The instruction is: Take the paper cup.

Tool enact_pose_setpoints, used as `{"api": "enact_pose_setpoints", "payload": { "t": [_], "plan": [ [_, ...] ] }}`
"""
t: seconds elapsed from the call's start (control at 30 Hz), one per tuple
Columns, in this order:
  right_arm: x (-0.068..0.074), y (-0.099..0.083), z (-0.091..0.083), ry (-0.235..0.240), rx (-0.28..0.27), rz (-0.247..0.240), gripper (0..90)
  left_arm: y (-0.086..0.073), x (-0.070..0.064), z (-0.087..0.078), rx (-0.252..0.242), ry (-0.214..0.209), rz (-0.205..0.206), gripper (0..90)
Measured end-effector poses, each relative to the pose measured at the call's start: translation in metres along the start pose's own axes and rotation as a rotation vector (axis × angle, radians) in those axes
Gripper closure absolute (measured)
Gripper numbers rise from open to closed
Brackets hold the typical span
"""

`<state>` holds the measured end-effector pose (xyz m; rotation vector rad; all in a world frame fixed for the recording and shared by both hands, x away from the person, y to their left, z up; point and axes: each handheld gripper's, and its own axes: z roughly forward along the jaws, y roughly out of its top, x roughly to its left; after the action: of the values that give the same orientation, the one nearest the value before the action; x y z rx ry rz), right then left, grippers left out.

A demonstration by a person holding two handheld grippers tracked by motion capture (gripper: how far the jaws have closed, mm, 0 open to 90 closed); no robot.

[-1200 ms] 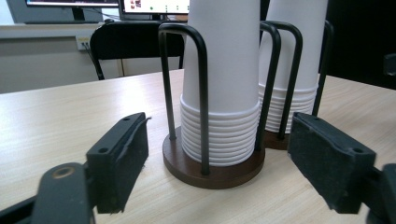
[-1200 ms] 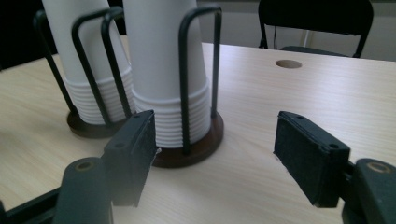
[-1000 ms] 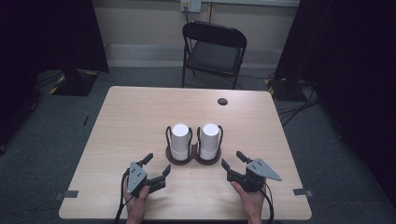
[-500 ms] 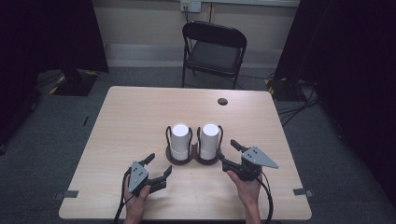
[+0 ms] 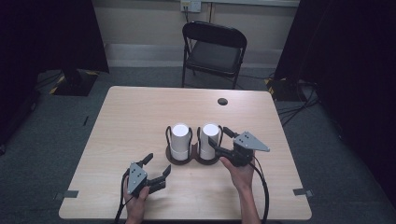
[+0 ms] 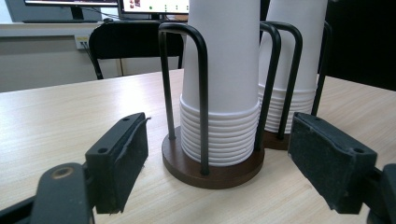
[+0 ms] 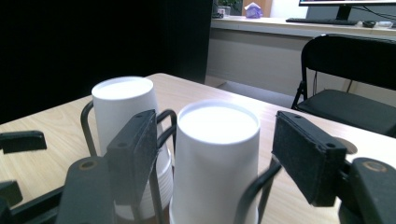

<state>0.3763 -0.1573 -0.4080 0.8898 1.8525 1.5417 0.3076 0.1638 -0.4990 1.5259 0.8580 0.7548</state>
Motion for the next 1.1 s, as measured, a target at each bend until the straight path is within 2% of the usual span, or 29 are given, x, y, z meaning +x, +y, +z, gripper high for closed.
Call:
{"api": "enact_pose_setpoints", "payload": {
  "t": [0.33,0.57,0.87,1.1],
  "plan": [
    [-0.002,0.011,0.025,0.022,0.023,-0.013,27.5,0.0,0.0,0.0,-0.007,-0.002,-0.001,19.0],
    [-0.003,0.004,0.041,0.011,0.048,-0.012,27.4,0.0,0.0,-0.001,-0.007,-0.002,-0.002,19.0],
    [-0.007,-0.001,0.047,0.01,0.062,0.0,29.0,0.0,0.001,-0.001,-0.01,-0.005,-0.012,19.1],
    [-0.007,-0.003,0.05,0.02,0.087,-0.009,31.2,-0.001,0.001,-0.001,-0.012,0.0,-0.007,19.1]
  ]
}}
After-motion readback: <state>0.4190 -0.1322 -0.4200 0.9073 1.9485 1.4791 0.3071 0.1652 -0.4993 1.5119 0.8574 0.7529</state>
